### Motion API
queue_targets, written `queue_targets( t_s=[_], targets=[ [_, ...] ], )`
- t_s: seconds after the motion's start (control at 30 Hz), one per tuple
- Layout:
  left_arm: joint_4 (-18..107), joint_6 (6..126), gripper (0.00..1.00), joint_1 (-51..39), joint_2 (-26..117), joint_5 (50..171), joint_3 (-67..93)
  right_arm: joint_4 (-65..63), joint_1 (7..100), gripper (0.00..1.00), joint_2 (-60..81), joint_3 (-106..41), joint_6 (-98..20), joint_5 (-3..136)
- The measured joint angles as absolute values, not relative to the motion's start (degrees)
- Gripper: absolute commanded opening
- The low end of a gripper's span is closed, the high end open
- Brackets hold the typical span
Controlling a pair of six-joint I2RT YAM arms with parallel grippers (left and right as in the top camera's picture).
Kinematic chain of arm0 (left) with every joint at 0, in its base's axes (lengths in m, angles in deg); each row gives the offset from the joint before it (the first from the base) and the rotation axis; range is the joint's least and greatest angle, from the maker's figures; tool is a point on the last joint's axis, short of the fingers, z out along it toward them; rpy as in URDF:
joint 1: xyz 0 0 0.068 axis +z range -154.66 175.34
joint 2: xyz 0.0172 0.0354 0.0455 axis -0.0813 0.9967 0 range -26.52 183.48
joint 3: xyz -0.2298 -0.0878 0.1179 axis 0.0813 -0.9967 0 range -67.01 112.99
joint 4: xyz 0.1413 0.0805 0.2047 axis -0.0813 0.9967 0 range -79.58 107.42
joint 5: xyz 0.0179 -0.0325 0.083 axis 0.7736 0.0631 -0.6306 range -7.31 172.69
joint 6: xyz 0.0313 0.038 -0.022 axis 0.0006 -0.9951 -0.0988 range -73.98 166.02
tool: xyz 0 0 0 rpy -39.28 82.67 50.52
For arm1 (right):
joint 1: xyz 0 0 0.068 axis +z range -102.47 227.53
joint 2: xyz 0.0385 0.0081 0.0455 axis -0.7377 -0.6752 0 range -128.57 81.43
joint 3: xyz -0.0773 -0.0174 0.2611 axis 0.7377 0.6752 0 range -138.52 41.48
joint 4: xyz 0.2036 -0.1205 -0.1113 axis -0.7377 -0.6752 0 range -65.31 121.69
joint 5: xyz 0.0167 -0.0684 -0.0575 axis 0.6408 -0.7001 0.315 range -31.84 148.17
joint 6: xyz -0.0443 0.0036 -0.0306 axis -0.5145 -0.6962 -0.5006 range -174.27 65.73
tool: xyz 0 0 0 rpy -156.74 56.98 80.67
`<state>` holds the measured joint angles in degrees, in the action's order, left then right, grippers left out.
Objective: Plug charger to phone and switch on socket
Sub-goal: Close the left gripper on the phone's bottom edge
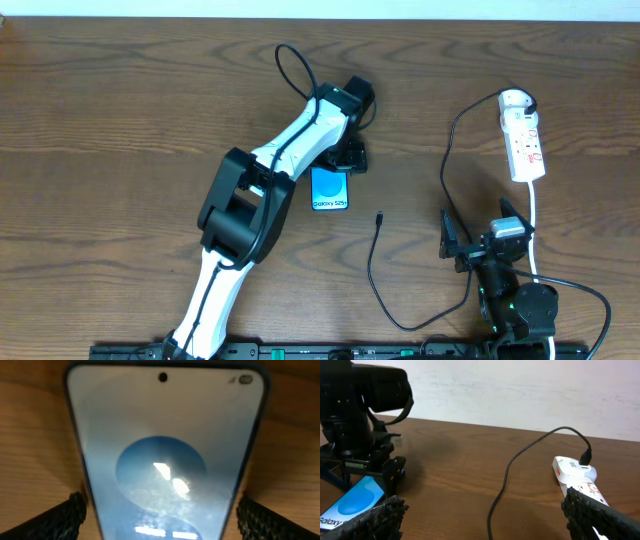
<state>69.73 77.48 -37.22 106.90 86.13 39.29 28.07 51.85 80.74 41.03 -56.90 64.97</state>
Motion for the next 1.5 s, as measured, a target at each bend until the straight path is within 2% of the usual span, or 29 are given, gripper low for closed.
queue_targets(
  t_s=[0.53,0.7,0.83,1.0,1.5],
  targets=[
    [66.75,77.51,0.97,-37.11,105.59,87.81,36.40,28.07,51.85,0.99,80.74,41.03,-56.90,64.97],
    [66.78,77.51,0.87,-37.11,105.59,87.94,36.40,28.05,51.85,0.99,80.74,41.03,-56.90,64.95],
    [66.80,77.51,0.86,-37.11,105.59,87.94,36.40,28.05,51.85,0.99,80.74,41.03,-56.90,64.97],
    [66.82,77.55,0.78,-37.11,105.59,87.94,36.40,28.07,51.85,0.99,80.74,41.03,-56.90,64.95],
    [66.49,77.51,0.77,-37.09,104.80,88.53,35.57,28.07,51.85,0.99,80.74,41.03,-56.90,64.95]
  ],
)
